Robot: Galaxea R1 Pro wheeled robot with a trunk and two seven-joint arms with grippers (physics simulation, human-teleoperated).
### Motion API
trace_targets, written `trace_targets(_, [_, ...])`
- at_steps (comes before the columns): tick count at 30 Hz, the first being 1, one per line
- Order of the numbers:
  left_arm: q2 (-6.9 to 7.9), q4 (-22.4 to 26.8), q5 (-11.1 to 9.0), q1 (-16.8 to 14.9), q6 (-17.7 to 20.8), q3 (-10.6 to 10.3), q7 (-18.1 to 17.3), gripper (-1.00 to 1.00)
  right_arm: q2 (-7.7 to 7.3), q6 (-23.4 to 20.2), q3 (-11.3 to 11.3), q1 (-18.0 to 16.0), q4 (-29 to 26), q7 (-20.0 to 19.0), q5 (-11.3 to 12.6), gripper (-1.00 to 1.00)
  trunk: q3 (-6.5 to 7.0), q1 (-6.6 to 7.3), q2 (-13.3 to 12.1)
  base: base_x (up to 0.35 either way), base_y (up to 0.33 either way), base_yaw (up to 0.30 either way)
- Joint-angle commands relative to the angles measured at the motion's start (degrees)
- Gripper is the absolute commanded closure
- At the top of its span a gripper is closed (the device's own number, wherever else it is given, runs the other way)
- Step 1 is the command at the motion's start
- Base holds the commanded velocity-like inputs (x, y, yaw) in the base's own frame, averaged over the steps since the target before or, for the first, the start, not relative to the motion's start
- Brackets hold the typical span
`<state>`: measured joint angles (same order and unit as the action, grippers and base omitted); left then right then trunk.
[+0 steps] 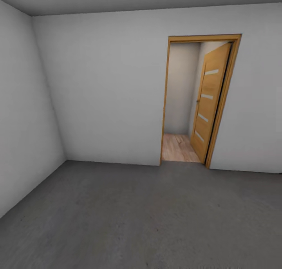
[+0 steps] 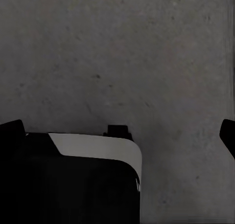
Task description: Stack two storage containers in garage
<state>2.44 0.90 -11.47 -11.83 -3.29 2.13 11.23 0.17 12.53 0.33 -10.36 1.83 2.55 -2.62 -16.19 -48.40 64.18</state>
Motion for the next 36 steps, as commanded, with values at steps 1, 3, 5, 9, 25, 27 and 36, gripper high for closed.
trace_targets(1, [0.00, -0.02, -0.31, -0.03, -0.23, 0.17, 0.02, -1.00, 0.03, 0.30, 0.02, -0.10, 0.19, 0.27, -0.28, -1.00, -0.07, 0.00, 0.04, 0.000, 0.000, -0.297])
trace_targets(3, [0.01, -0.02, -0.31, -0.02, -0.24, 0.16, 0.02, -1.00, 0.06, 0.30, 0.02, -0.10, 0.19, 0.26, -0.28, -1.00, -0.07, 0.00, 0.04, 0.000, 0.000, -0.297])
trace_targets(5, [0.02, -0.02, -0.30, -0.01, -0.25, 0.16, 0.02, -1.00, 0.08, 0.30, 0.02, -0.10, 0.19, 0.26, -0.28, -1.00, -0.07, 0.00, 0.04, 0.000, 0.000, -0.297])
trace_targets(9, [-0.04, -0.02, -0.33, 0.00, -0.23, 0.21, 0.02, -1.00, 0.15, 0.30, 0.02, -0.10, 0.19, 0.26, -0.28, -1.00, -0.07, 0.00, 0.04, 0.000, 0.000, -0.297])
trace_targets(25, [-0.02, -0.02, -0.30, 0.01, -0.24, 0.15, 0.02, -1.00, 0.09, 0.30, 0.02, -0.10, 0.19, 0.26, -0.30, -1.00, -0.07, 0.00, 0.04, 0.000, 0.000, -0.297])
trace_targets(27, [-0.04, -0.02, -0.34, 0.01, -0.23, 0.17, 0.02, -1.00, 0.07, 0.30, 0.02, -0.10, 0.19, 0.26, -0.32, -1.00, -0.07, 0.00, 0.04, 0.000, 0.000, -0.297])
trace_targets(36, [-0.01, -0.02, -0.30, -0.01, -0.23, 0.16, 0.02, -1.00, -0.28, 0.25, 0.02, -0.10, 0.18, 0.26, -0.36, -1.00, -0.07, 0.00, 0.04, 0.000, 0.000, -0.297])
